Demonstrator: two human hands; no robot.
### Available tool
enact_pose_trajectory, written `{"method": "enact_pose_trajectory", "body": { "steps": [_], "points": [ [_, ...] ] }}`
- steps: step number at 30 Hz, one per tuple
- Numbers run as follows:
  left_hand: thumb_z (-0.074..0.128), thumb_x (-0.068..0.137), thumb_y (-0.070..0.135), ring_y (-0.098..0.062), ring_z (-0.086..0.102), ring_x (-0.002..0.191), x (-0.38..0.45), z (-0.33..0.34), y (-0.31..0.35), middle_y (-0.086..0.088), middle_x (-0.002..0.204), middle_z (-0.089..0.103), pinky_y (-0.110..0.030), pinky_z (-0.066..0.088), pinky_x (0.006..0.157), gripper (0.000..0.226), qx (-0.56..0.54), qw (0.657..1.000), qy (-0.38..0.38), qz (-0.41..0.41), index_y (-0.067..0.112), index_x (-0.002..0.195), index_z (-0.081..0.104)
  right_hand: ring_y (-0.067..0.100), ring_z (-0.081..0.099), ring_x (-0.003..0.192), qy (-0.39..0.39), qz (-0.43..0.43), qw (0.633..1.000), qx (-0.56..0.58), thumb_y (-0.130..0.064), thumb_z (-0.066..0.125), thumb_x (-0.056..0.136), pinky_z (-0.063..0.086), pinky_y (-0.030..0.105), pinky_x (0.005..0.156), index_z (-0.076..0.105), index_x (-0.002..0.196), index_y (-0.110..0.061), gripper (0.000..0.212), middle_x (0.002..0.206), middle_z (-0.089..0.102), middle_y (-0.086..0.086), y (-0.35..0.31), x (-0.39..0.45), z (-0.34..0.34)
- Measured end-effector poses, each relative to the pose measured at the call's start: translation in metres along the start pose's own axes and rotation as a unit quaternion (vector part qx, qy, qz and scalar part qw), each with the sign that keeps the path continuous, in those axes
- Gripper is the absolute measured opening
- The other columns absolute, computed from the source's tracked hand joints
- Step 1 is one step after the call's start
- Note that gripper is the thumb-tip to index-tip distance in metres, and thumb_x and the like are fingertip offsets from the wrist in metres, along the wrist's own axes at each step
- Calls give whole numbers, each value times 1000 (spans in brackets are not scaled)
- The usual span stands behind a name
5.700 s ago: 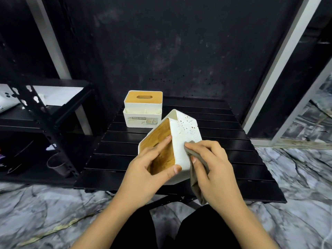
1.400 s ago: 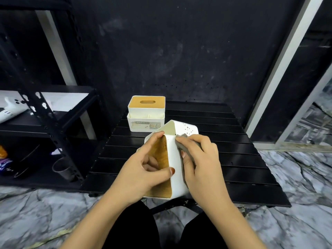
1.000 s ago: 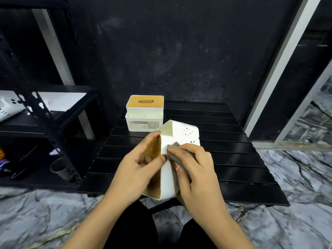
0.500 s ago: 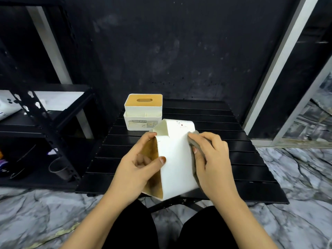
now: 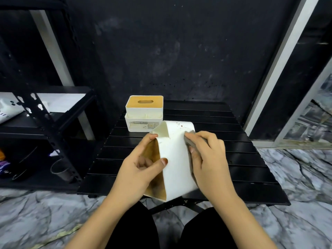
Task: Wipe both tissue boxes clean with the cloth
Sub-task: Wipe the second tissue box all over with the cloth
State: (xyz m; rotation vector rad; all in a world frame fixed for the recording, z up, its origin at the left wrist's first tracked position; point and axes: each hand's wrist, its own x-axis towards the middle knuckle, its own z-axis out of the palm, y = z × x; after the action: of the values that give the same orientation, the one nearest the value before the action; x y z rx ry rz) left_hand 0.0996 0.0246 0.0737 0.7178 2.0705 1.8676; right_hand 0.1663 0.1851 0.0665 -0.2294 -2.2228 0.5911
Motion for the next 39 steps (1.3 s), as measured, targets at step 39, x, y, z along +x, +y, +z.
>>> {"method": "enact_pose_trajectory", "body": {
  "steps": [39],
  "points": [
    [68,68,37,-25,50,67,-3,7,-2,-22,70,47,-31,41,68,54,24,1000,-5,17,64,111,49,4,29,98,-21,65,998,6,-13,44,94,31,6,73,53,124,-23,33,111,35,-15,5,20,-6]
  ]
}}
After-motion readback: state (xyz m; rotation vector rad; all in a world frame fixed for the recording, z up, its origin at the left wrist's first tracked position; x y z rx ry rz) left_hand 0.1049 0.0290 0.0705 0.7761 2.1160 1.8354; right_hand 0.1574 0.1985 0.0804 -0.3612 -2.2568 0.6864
